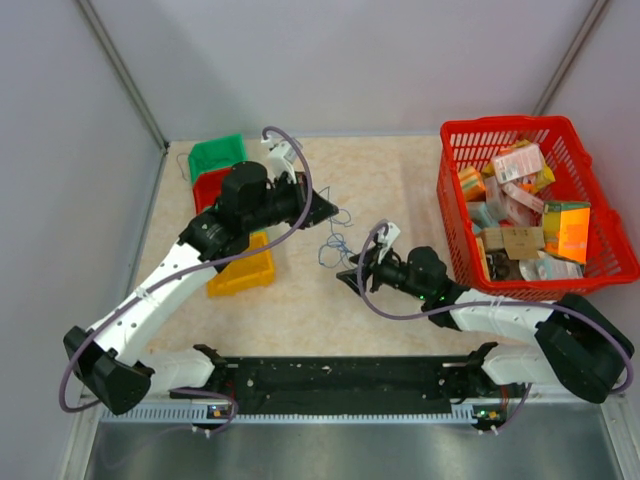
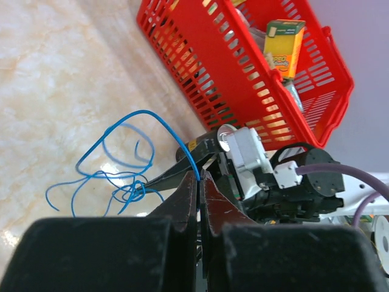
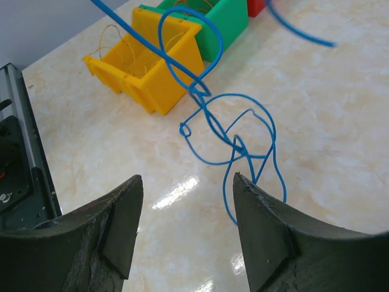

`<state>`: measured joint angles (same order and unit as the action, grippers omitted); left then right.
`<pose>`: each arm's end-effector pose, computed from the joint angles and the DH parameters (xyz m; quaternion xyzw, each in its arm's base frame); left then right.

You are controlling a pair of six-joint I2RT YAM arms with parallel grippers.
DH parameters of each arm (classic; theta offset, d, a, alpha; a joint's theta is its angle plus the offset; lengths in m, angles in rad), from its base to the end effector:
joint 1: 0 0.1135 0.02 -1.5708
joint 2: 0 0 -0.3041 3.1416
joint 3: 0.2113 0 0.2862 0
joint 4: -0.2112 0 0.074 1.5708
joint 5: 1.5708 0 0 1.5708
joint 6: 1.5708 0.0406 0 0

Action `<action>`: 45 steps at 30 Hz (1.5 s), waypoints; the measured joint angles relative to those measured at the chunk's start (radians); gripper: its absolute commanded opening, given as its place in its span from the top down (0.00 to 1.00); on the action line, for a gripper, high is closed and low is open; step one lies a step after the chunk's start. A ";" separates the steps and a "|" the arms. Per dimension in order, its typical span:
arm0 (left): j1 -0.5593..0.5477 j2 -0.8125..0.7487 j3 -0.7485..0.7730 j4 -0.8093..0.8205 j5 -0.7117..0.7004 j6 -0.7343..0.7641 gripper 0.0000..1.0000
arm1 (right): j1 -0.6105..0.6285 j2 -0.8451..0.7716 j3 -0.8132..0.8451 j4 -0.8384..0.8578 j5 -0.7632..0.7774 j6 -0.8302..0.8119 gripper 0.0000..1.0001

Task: Untangle the cables

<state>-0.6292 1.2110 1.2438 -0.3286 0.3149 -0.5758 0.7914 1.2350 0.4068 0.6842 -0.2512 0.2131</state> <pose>0.2338 -0.1858 0.4345 0.1145 0.7908 -0.4370 0.4130 0.1794 0.1959 0.2188 -0.2925 0.6956 0.3956 0.5235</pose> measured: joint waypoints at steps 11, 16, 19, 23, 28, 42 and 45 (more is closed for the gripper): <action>0.000 -0.031 0.005 0.013 0.024 -0.024 1.00 | 0.001 0.000 0.021 -0.073 0.151 0.007 0.99; 0.000 -0.064 0.032 0.009 -0.001 -0.003 1.00 | 0.002 0.000 0.021 -0.101 0.199 0.014 1.00; 0.000 -0.105 0.048 -0.001 -0.054 0.016 1.00 | 0.003 0.000 0.021 -0.111 0.214 0.015 0.92; -0.001 -0.144 0.066 -0.048 -0.209 0.026 1.00 | 0.003 0.000 0.021 -0.111 0.225 0.015 0.89; 0.006 -0.153 0.067 -0.135 -0.469 0.026 1.00 | 0.003 -0.002 0.021 -0.110 0.229 0.015 0.89; 0.531 -0.039 -0.015 -0.065 -0.570 -0.119 1.00 | 0.003 -0.004 0.021 -0.109 0.228 0.015 0.89; 0.609 0.051 -0.035 -0.023 -0.523 -0.204 1.00 | 0.003 -0.004 0.021 -0.110 0.228 0.015 0.89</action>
<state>-0.0200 1.2625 1.2087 -0.3519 -0.2085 -0.7795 0.7940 1.2308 0.4278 0.5743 -0.0231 0.2279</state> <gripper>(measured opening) 0.012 0.113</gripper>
